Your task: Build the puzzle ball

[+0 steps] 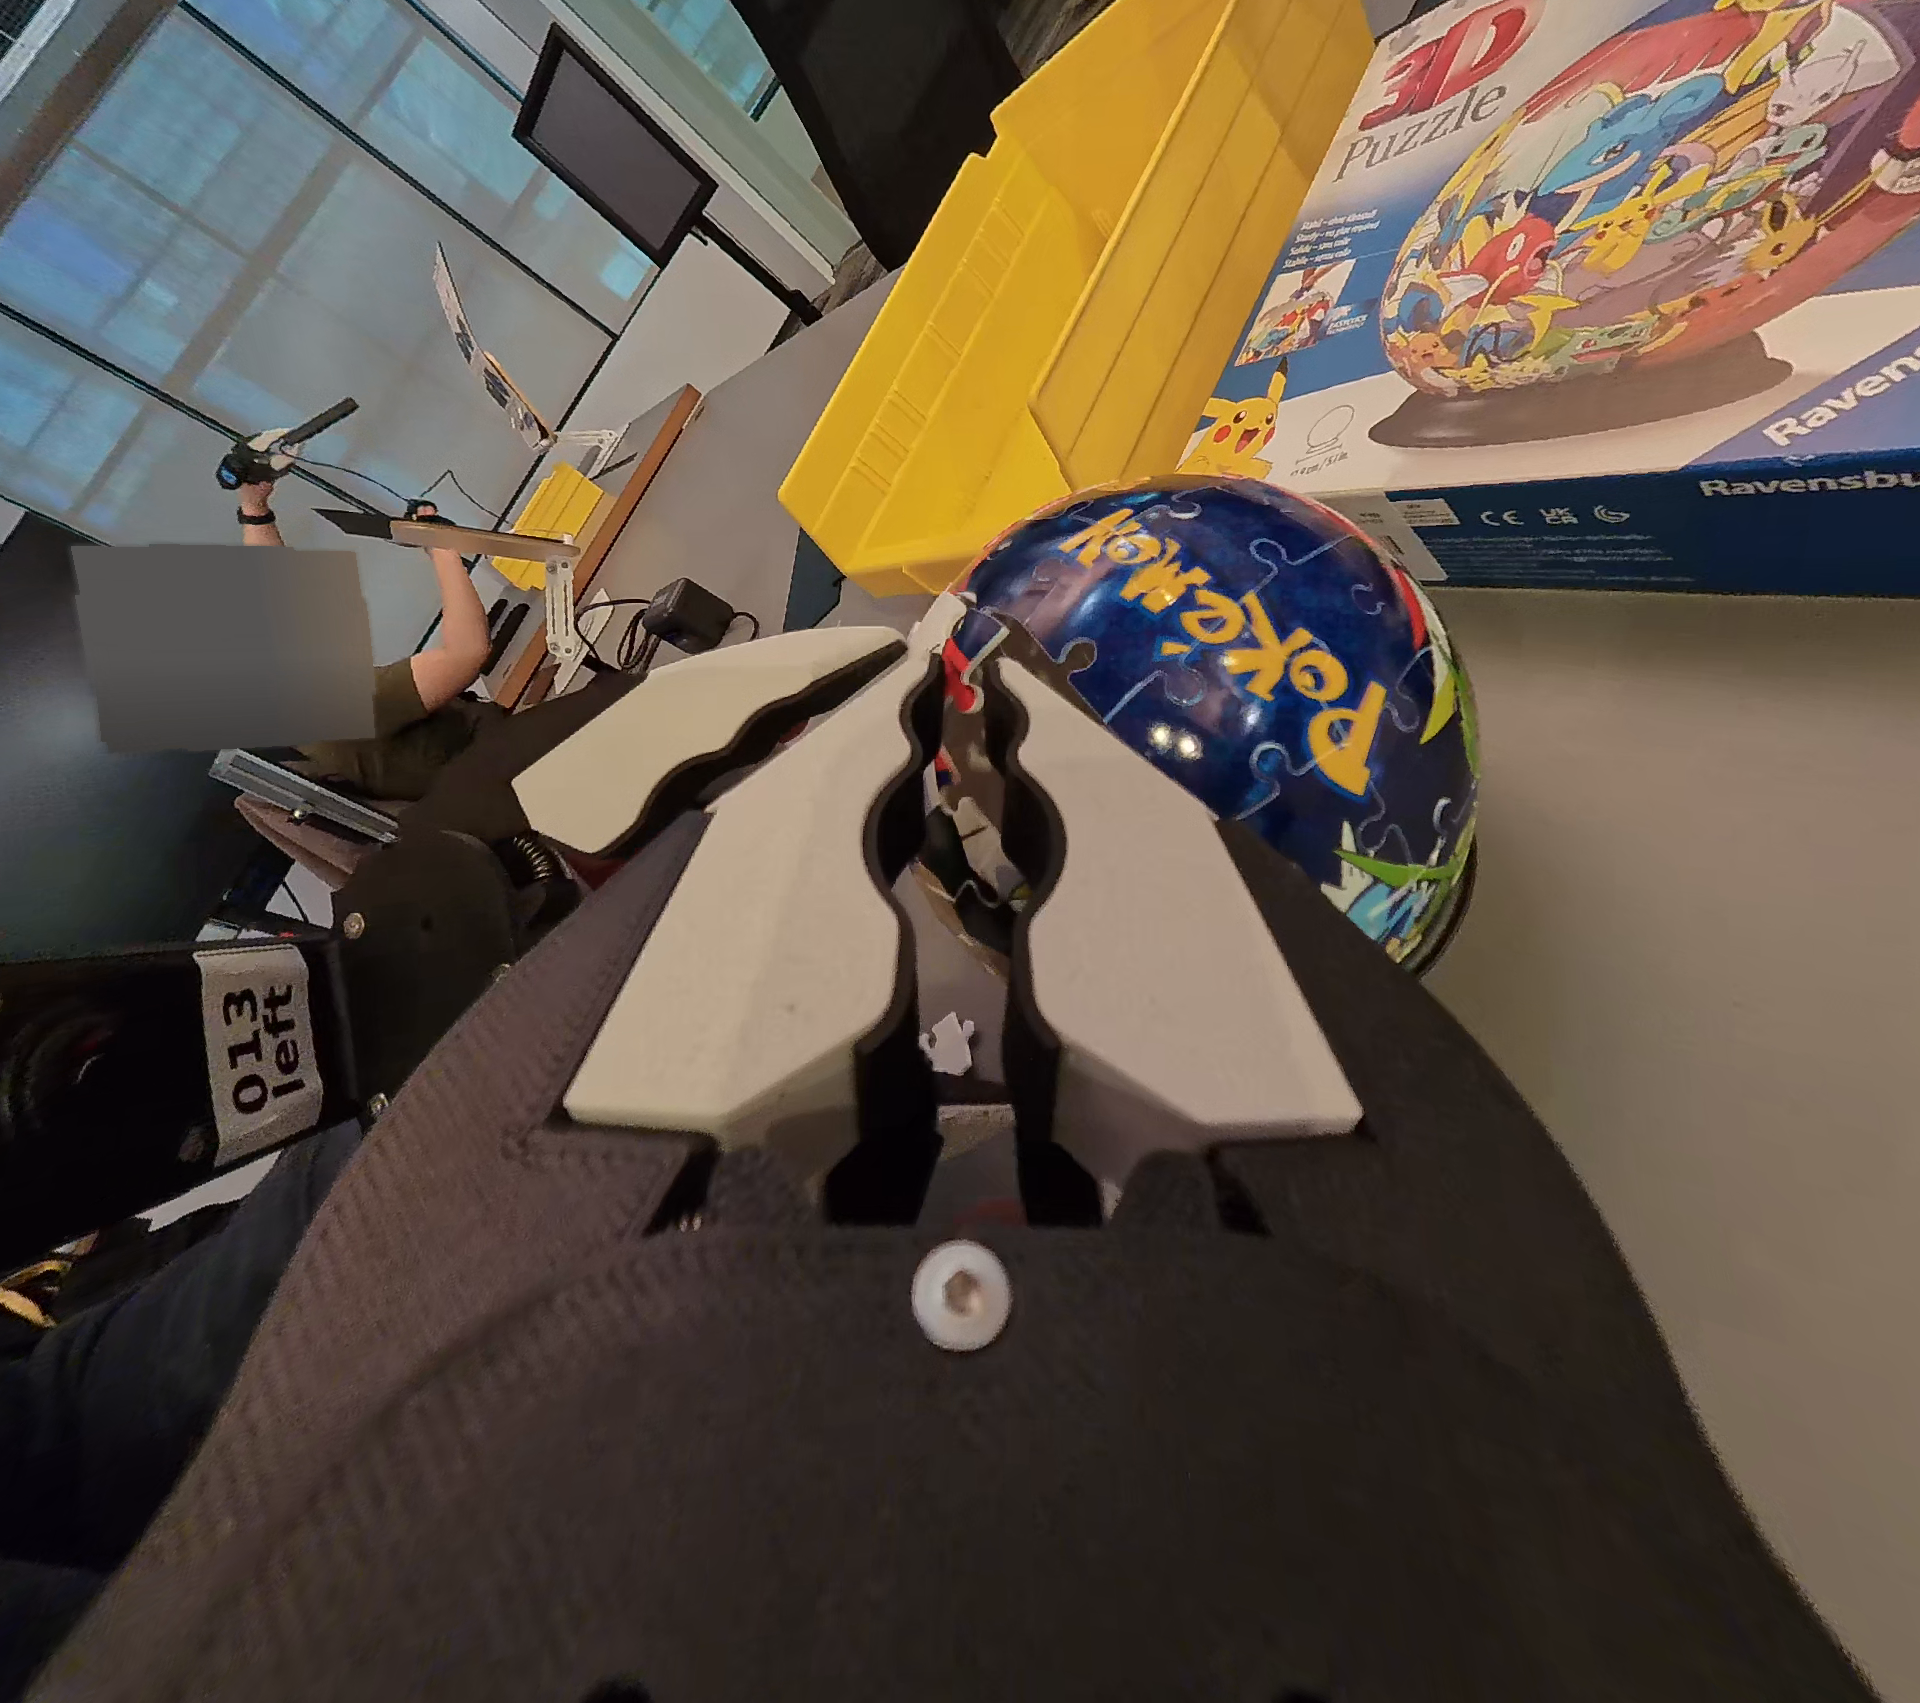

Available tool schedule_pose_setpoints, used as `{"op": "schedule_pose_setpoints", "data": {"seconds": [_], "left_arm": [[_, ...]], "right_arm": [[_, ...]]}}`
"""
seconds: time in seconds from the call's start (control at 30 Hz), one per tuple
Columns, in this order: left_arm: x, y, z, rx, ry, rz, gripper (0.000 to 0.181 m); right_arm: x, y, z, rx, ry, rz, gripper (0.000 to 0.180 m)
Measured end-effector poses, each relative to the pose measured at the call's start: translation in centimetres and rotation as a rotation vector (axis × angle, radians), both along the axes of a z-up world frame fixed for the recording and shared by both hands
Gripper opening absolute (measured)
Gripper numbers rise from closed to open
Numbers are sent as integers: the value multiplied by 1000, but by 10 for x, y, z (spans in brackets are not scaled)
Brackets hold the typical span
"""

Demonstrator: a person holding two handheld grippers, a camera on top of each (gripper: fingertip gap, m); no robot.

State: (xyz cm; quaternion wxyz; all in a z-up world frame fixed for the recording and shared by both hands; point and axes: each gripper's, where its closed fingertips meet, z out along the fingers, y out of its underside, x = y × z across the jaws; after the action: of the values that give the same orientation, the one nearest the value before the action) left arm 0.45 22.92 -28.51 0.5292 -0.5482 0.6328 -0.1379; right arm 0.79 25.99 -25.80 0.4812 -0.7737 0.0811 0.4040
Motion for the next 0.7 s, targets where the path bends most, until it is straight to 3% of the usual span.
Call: {"op": "schedule_pose_setpoints", "data": {"seconds": [0.7], "left_arm": [[5,3,-4,80,122,-44,94]], "right_arm": [[3,-2,-1,-13,-14,2,5]]}}
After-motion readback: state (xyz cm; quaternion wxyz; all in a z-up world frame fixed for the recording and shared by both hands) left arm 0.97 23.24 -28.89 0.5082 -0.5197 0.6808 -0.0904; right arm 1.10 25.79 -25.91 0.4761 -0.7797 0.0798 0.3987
